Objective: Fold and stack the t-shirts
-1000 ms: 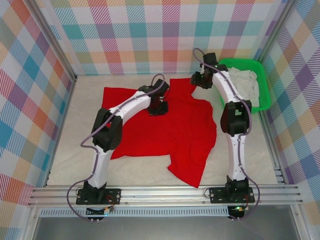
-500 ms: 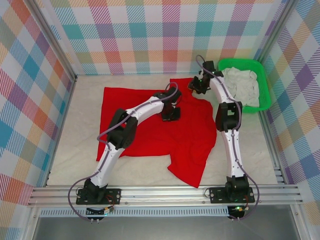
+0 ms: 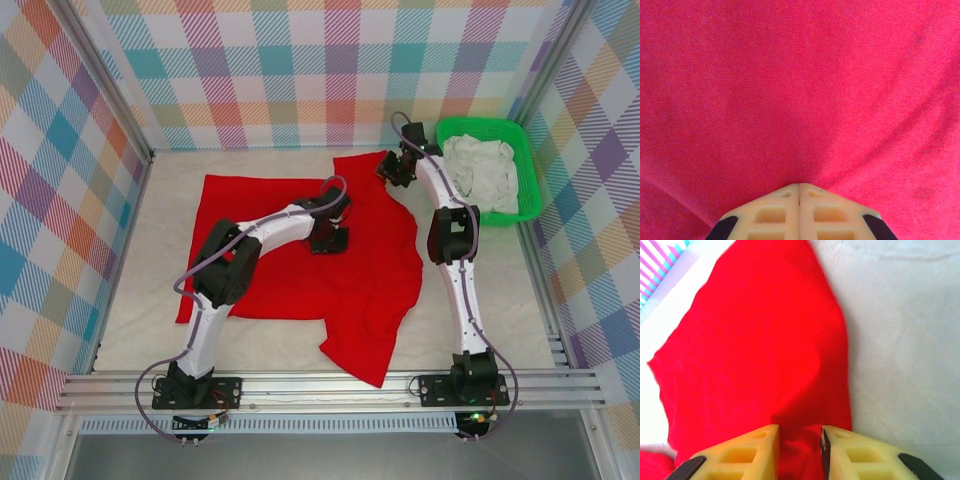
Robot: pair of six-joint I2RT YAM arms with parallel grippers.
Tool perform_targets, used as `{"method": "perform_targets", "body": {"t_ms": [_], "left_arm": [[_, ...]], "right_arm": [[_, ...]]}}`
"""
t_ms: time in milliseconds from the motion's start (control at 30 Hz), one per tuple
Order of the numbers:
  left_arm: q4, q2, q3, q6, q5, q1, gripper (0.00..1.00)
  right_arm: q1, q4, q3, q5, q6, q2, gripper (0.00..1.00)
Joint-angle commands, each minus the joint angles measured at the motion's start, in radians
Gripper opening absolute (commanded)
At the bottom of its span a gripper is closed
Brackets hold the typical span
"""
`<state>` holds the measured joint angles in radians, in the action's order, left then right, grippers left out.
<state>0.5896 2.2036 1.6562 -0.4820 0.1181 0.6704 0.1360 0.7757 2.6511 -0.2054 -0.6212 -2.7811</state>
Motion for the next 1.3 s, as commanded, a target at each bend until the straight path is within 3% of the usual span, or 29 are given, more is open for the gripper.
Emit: {"method": "perform_targets", "body": {"t_ms": [0,467,667,933,1267], "left_arm": [[0.197,0.074,-0.096,0.034,-0.085,-0.014,0.06],[0.23,0.138,0.028,0.041,-0.135,-0.09,0.05],[0.217,0.132,0.038,0.045,-0.123,-0.104,0.05],[0.196,0.133,0.042,0.046,-0.098,-0.104,0.04],[0.189,0.128,0.05,0.051,-0.094,-0.104,0.05]], "right_arm": [[-0.017,-0.001,0.027,0.11,0.008,-0.007,0.3],[-0.042,-0.035,0.075,0.153,0.096,-0.031,0.31],[-0.034,-0.041,-0.022,0.063,0.213,0.104,0.15],[-0.006,-0.085,-0.38,-0.041,0.286,0.346,0.0],[0.029,0.011,-0.349,-0.108,0.211,0.235,0.0]]}}
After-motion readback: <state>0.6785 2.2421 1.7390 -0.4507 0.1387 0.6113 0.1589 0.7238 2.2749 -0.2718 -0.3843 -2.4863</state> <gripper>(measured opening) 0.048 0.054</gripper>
